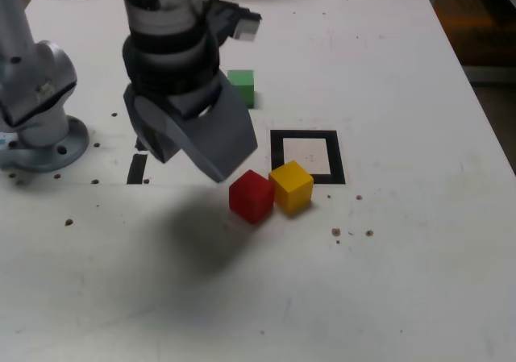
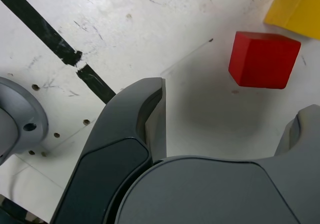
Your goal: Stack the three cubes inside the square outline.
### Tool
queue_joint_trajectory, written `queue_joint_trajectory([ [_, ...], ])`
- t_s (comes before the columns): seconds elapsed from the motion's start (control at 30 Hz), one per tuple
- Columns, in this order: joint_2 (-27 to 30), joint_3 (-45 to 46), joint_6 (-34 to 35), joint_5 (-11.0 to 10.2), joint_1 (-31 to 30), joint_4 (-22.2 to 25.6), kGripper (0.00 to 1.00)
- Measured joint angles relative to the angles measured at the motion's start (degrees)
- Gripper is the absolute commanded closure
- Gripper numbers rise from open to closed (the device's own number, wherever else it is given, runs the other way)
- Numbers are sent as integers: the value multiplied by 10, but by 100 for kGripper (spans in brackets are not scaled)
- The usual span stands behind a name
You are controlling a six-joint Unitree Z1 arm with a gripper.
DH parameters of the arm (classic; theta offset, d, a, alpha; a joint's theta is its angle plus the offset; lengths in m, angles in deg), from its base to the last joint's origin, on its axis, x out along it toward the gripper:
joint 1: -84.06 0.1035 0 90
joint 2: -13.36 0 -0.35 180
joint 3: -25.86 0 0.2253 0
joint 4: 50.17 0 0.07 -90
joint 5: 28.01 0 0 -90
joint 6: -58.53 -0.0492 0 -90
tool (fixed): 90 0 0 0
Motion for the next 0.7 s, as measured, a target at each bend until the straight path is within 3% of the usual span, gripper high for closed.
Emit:
queue_joint_trajectory([
  [0.23,-44,-20,42,6,-11,-1,3],
  [0.7,-113,-49,52,26,-28,-14,10],
])
